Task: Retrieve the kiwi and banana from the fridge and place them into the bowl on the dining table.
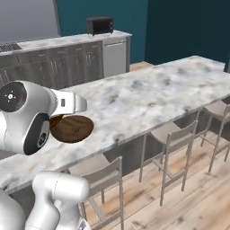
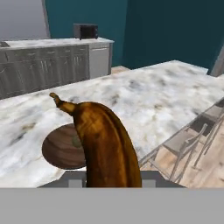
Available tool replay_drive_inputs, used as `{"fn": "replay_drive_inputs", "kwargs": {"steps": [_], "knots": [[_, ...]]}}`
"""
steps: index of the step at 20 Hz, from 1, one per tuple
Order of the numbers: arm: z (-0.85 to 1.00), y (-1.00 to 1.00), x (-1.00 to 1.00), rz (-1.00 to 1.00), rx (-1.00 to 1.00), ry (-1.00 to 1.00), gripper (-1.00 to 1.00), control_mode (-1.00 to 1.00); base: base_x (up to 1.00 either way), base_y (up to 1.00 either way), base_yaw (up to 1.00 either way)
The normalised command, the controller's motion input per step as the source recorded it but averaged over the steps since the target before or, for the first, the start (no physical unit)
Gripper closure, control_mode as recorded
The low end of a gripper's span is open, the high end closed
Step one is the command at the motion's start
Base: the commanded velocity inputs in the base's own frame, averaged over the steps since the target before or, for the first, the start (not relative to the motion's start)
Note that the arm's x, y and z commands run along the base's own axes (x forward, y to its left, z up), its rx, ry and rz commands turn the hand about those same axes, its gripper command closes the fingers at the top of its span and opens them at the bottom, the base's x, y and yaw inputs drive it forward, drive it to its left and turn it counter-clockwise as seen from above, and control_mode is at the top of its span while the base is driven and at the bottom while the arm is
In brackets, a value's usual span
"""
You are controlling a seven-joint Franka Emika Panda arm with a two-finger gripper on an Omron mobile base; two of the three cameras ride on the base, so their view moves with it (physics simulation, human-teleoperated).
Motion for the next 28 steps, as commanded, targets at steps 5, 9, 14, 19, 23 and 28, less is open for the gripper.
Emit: {"fn": "replay_drive_inputs", "kwargs": {"steps": [5, 9, 14, 19, 23, 28], "knots": [[0.00, 0.00, 0.00, 0.00, 0.00, 0.00, 1.00, 1.00, 0.23, 0.00, 0.59], [0.00, 0.00, 0.00, 0.00, 0.00, 0.00, 1.00, 1.00, 0.47, -0.07, 0.52], [0.00, 0.00, 0.00, 0.00, 0.00, 0.00, 1.00, 1.00, 0.45, -0.05, 0.33], [0.00, 0.00, 0.00, 0.00, 0.00, 0.00, 1.00, 1.00, 0.22, 0.00, 0.10], [0.00, 0.00, 0.00, 0.00, 0.00, 0.00, 1.00, 1.00, 0.07, 0.00, 0.00], [-0.02, -0.01, 0.07, 0.00, 0.00, 0.02, 1.00, -1.00, 0.03, 0.00, 0.00]]}}
